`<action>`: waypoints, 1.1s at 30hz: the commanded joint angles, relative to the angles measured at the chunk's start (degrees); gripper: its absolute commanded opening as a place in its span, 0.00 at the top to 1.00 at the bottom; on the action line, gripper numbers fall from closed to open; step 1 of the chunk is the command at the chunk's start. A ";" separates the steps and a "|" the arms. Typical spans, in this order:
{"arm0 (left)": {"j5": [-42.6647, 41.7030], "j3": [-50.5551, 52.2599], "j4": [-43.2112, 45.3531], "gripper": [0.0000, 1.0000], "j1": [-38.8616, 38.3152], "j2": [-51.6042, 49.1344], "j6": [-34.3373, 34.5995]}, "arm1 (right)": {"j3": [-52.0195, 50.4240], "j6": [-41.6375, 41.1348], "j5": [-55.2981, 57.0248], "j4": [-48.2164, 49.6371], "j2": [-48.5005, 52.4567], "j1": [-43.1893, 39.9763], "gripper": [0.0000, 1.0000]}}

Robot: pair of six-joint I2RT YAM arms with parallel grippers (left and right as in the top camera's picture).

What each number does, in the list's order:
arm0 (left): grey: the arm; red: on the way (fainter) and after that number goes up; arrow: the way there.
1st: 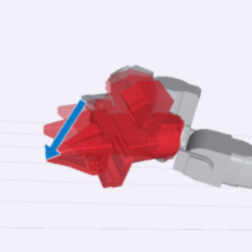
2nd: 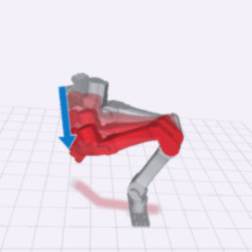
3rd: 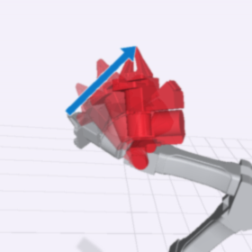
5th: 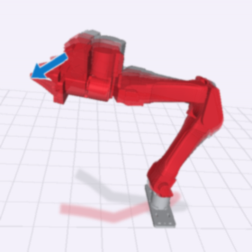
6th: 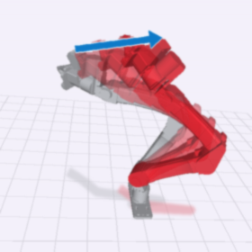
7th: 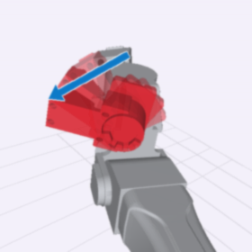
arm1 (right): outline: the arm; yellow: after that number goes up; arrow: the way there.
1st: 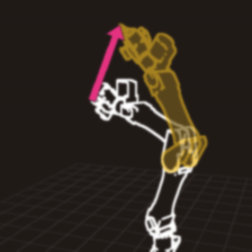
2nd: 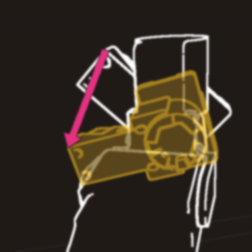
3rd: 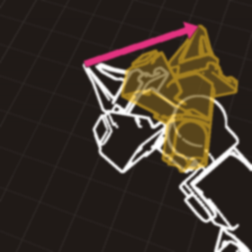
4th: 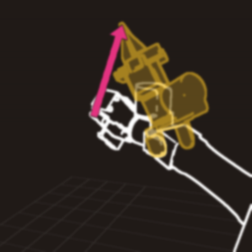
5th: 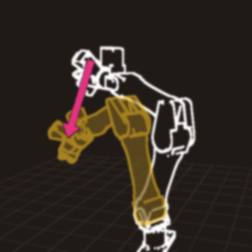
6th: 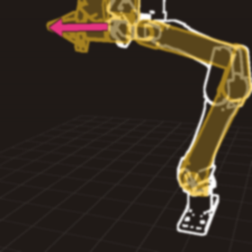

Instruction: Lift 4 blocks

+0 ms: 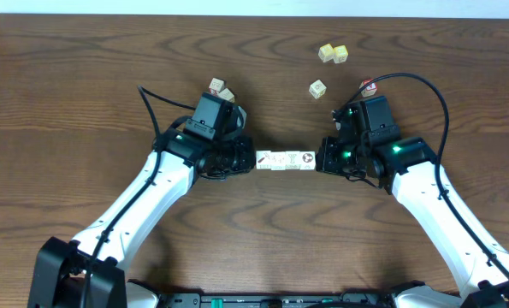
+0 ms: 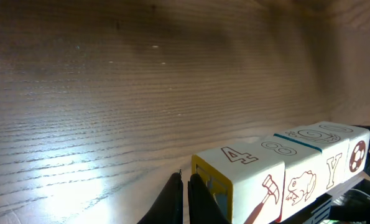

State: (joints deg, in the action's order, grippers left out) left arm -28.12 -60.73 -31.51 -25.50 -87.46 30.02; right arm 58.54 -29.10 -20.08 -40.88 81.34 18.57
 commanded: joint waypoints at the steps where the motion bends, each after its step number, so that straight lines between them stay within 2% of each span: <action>1: -5.27 -0.87 1.14 0.93 -2.62 -0.52 0.48 | 1.18 -0.66 -7.13 0.74 -1.07 2.54 0.99; 33: -5.29 -0.87 2.69 0.93 -2.62 -12.66 0.72 | 0.63 -0.35 -3.74 1.27 11.47 2.54 0.99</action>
State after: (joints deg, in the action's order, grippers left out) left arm -28.29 -60.73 -30.15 -26.63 -99.57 30.22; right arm 58.54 -29.10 -18.37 -40.03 90.76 19.00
